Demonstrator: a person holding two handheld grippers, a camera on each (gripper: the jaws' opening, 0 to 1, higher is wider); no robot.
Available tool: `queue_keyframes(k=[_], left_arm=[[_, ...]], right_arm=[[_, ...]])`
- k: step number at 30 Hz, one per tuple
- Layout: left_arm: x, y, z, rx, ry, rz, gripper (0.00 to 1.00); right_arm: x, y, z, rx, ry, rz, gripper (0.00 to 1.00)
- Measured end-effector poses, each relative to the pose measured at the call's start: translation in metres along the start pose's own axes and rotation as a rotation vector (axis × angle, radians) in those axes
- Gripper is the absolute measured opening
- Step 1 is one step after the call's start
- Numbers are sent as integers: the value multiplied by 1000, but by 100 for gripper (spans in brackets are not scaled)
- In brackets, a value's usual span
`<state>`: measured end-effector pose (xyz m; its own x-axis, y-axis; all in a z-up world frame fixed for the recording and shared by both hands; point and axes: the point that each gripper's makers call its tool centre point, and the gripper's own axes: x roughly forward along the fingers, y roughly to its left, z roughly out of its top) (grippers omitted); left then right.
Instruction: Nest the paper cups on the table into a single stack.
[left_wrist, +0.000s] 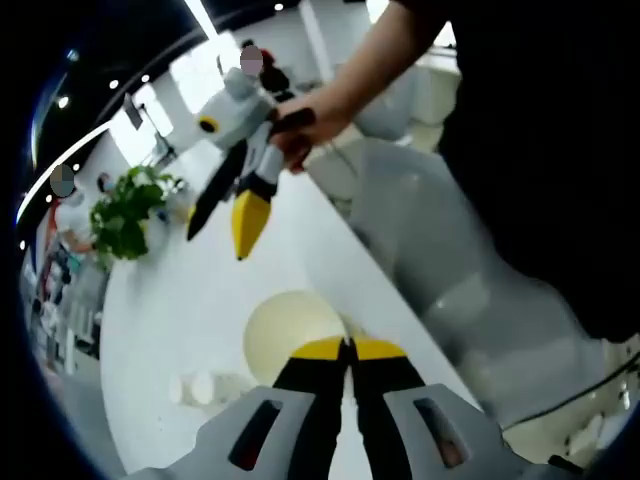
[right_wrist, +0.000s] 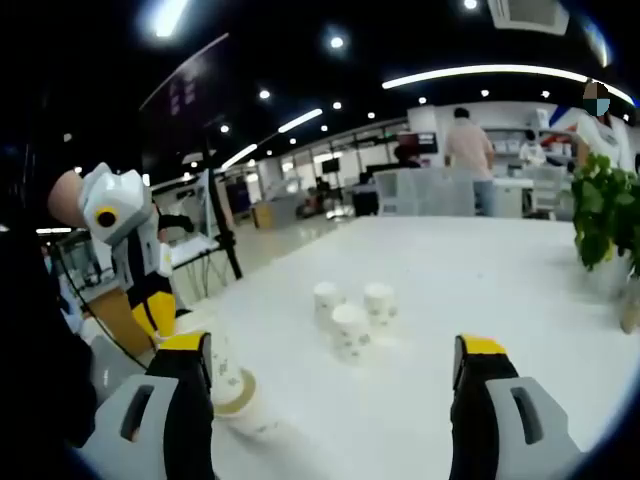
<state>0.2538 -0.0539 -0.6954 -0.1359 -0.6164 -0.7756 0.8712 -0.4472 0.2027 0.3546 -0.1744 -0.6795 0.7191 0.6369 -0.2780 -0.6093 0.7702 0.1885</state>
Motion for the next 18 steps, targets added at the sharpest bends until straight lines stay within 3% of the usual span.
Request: queue_keyframes(k=[18], left_arm=[[26,-4,-10,13,51,-40,0]], right_arm=[[-4,-1,-6,17,2,3,98]])
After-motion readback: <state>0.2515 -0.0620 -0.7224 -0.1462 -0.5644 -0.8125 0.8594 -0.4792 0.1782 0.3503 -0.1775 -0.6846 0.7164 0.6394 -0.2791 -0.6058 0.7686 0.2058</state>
